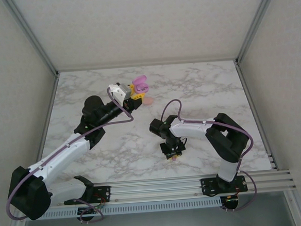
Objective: Insert the wireless bluetooth earbuds into the charging case
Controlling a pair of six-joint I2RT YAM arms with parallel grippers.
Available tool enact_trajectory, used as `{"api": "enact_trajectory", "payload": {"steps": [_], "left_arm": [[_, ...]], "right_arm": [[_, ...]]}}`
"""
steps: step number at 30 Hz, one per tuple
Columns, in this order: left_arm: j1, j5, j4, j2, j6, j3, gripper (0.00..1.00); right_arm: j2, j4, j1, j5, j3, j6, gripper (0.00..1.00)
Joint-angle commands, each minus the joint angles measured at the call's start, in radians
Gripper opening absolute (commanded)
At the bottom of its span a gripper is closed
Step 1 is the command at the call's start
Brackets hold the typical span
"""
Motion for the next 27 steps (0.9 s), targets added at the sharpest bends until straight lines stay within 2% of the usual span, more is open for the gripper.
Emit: {"api": "enact_trajectory", "payload": {"steps": [1,5,7,17,27], "left_arm": [[0.0,0.009,0.018,-0.009,-0.013,0.019,0.24],[0.0,0.01,0.018,-0.005,-0.015,0.023,0.23],[0.0,0.014,0.021,-0.001,-0.016,0.025,0.23],[-0.002,0.014,0.021,0.003,-0.017,0.024,0.24],[-0.002,0.025,0.037,0.035,-0.029,0.036,0.23]], "right_arm": [[0.007,-0.035,0.013,0.012,-0.034,-0.02,0.25],[-0.004,-0.041,0.012,0.004,-0.043,-0.02,0.23],[-0.015,-0.044,0.013,0.01,-0.043,-0.019,0.19],[-0.064,-0.019,0.008,0.056,-0.039,-0.003,0.19],[-0.103,0.123,-0.063,-0.029,-0.069,0.025,0.19]]}}
